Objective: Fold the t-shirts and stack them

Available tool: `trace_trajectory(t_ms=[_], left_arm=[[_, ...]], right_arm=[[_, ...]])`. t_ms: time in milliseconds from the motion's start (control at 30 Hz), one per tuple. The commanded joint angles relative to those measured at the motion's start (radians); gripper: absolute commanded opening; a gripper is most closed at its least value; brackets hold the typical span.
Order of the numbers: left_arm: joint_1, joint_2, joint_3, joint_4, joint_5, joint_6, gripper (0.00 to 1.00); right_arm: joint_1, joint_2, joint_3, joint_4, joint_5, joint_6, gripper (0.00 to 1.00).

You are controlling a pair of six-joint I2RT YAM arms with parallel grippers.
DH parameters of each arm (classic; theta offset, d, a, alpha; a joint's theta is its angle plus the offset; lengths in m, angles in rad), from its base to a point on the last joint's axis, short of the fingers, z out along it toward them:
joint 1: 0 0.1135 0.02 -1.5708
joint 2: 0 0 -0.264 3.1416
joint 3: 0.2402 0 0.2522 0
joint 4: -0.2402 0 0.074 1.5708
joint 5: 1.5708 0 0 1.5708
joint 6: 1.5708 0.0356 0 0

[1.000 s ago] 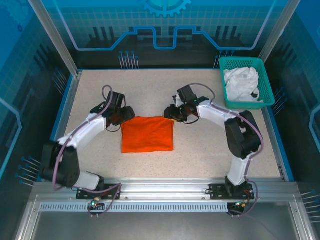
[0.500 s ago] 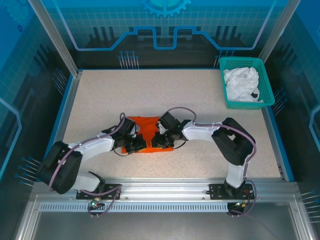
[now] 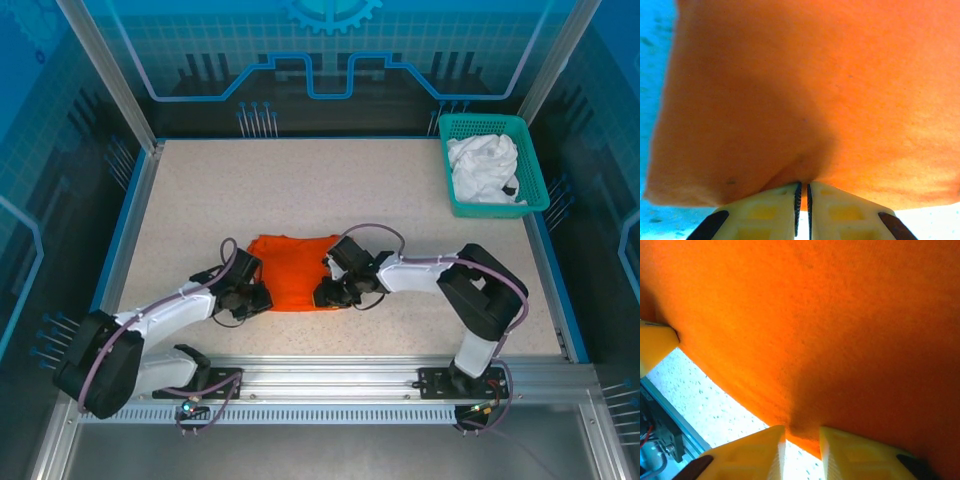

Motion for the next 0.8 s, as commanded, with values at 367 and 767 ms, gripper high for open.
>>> trace_trajectory(t_ms=[367, 767], left_arm=[[0.110, -0.093, 0.012, -0.215, -0.186, -0.018, 0.26], [0.183, 0.120, 0.296, -0.060, 0.078, 0.161, 0.69]], right_arm=[[-0.119, -0.110, -0.211, 0.064, -0.020, -0.003, 0.41], [-0.204, -0.508, -0.343, 0.140, 0.010, 0.007, 0.64]])
